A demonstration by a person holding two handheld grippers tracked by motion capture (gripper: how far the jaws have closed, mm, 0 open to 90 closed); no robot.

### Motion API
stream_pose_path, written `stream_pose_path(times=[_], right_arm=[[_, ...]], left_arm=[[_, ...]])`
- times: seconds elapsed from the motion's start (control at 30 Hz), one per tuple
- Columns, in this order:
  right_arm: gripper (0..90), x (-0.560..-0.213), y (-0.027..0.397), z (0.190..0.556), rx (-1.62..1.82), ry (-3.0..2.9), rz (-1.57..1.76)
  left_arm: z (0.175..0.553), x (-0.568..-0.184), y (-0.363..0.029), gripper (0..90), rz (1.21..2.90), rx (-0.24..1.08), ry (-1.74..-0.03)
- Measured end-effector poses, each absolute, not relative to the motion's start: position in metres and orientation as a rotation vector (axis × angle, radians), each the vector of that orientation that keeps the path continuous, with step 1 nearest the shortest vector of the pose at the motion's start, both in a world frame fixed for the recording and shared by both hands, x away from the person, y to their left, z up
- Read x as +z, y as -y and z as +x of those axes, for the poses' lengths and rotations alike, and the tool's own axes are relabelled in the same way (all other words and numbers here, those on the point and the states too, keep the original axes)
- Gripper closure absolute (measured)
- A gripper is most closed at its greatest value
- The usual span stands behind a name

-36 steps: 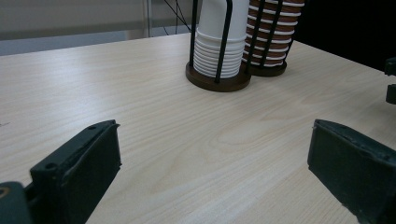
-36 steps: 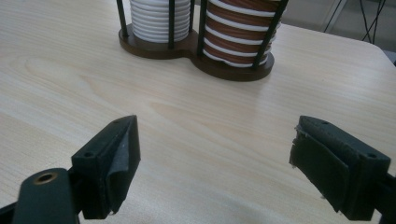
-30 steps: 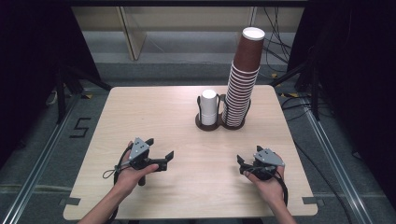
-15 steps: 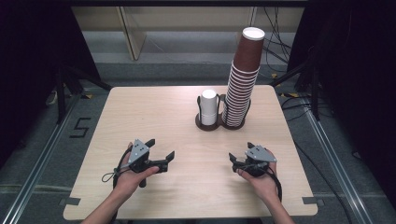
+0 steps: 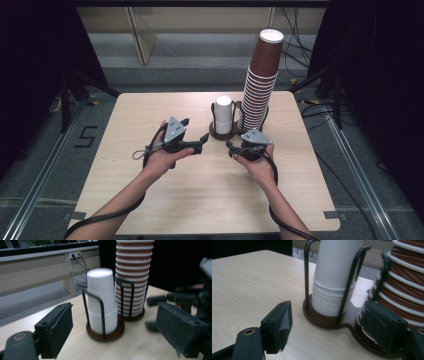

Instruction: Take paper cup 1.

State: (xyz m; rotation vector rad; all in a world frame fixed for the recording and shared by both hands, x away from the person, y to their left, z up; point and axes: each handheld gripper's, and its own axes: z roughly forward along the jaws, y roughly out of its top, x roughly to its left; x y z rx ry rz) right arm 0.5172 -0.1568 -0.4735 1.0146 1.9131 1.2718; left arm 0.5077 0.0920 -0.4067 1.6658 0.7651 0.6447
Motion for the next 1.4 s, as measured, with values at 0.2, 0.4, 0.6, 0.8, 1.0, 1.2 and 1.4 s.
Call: stream_pose_path(times=[0.2,0.4,0.6,0.8,1.0,1.2,1.4], right_arm=[[24.7,-0.481,0.139,0.536,1.301,-1.926,1.062],[25.6,-0.489,0.130,0.553,1.293,-1.912,1.120],[27.9,-0.489,0.132,0.565,1.286,-1.889,1.169],[27.8,-0.495,0.133,0.572,1.282,-1.891,1.236],[27.8,-0.493,0.134,0.576,1.288,-1.899,1.192],[26.7,-0.495,0.131,0.580,1.275,-1.894,1.207],[27.0,-0.499,0.129,0.585,1.301,-1.886,1.235]], left_arm=[[0.543,-0.399,-0.072,13.7,1.684,0.650,-0.802],[0.575,-0.407,-0.058,14.2,1.705,0.652,-0.845],[0.591,-0.412,-0.042,14.3,1.732,0.650,-0.827],[0.603,-0.415,-0.030,14.4,1.729,0.611,-0.773],[0.615,-0.426,-0.025,14.8,1.754,0.644,-0.778],[0.620,-0.432,-0.023,15.4,1.755,0.663,-0.777],[0.628,-0.428,-0.019,17.1,1.782,0.703,-0.732]])
